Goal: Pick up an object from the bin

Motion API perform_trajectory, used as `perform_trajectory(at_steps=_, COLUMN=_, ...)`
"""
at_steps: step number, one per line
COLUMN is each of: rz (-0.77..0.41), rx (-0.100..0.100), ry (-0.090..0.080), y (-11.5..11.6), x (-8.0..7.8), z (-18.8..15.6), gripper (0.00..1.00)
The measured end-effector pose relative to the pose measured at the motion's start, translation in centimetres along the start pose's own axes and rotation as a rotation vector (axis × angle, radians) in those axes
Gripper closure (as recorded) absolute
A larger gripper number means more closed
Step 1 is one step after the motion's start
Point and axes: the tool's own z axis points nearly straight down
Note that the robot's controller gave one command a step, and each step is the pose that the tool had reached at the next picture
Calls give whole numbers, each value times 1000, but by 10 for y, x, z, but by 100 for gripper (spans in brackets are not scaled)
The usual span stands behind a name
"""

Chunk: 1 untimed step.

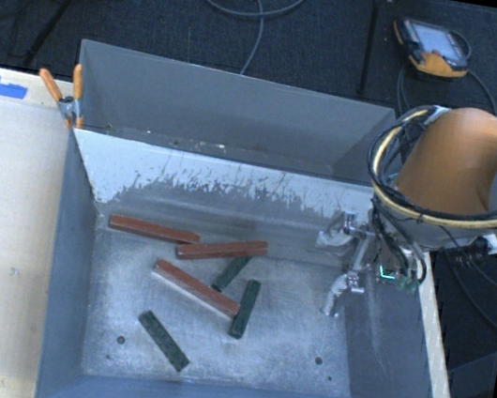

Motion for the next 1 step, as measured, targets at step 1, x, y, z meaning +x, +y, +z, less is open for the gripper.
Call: perform_trajectory(at_steps=1, rz=-1, rx=1, ry=-8, y=0, x=-2, z=-4, gripper=0)
